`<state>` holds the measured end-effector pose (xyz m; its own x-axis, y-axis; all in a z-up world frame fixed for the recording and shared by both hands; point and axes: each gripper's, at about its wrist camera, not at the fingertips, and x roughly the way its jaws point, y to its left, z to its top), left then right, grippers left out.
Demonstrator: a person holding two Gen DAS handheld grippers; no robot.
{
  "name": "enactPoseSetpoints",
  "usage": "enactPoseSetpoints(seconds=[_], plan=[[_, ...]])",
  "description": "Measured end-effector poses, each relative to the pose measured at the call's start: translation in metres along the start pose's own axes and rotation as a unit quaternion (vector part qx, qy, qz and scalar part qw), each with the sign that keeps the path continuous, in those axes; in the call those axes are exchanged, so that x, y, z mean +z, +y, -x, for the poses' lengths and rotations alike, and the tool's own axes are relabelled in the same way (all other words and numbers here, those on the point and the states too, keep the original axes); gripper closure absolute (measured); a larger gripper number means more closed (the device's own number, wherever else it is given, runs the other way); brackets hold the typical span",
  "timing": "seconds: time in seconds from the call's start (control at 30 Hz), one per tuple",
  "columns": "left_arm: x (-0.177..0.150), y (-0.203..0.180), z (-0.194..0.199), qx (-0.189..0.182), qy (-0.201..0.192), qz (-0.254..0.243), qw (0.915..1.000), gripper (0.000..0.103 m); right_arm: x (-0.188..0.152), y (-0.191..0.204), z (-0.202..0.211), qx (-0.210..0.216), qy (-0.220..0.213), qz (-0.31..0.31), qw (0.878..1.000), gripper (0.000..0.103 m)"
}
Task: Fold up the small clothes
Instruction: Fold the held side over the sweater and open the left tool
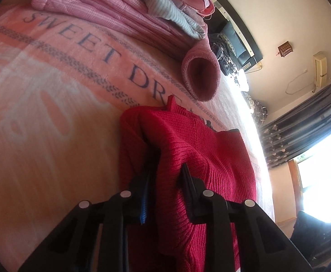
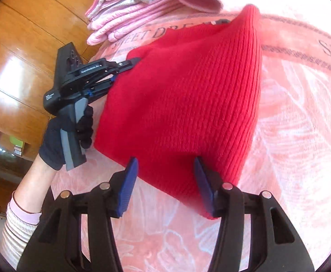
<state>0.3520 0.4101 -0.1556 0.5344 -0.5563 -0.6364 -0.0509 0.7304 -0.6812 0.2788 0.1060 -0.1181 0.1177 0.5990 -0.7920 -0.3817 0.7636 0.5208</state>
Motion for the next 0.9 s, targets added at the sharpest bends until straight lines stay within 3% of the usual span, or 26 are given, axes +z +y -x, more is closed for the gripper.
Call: enactPoseSetpoints(seconds=[0.17,0.3,0.43,0.5,0.67,0.77,0.8,0.87,0.9], plan=[[-0.011,-0.002,0.017,-0.003,0.0,0.019,0.9998,0.076,0.009,0.0,-0.009,0.013,0.002,-0.008,1.0,0.052],[-0.04,-0.016,0.056,0.004,-0.003,0.017,0.9998,0.069,0.005,0.003,0.007,0.009,-0.008,0.006,1.0,0.046],[-0.082,-0.043,0.092,0.02,-0.015,-0.044,0.9987,0.059,-0.002,-0.002,0.014,-0.006,-0.008,0.011,1.0,0.044],[-0.096,-0.048,0.091,0.04,0.003,-0.055,0.9977,0.053,-0.005,-0.003,0.015,-0.011,-0.004,0.014,1.0,0.044],[-0.113,-0.042,0.074,0.039,0.034,-0.038,0.998,0.053,-0.008,-0.001,0.013,-0.018,0.001,0.023,1.0,0.044],[-0.116,-0.049,0.068,0.06,0.03,-0.061,0.9959,0.059,-0.007,-0.005,0.012,-0.015,0.001,0.018,1.0,0.044],[-0.116,-0.05,0.067,0.071,0.033,-0.065,0.9948,0.076,-0.007,-0.006,0.011,-0.013,0.0,0.014,1.0,0.044],[-0.116,-0.046,0.068,0.07,0.035,-0.057,0.9953,0.091,-0.008,-0.01,0.012,-0.01,0.0,0.008,1.0,0.044],[-0.116,-0.044,0.072,0.074,0.031,-0.053,0.9953,0.094,-0.01,-0.011,0.013,-0.009,0.0,0.008,1.0,0.044]])
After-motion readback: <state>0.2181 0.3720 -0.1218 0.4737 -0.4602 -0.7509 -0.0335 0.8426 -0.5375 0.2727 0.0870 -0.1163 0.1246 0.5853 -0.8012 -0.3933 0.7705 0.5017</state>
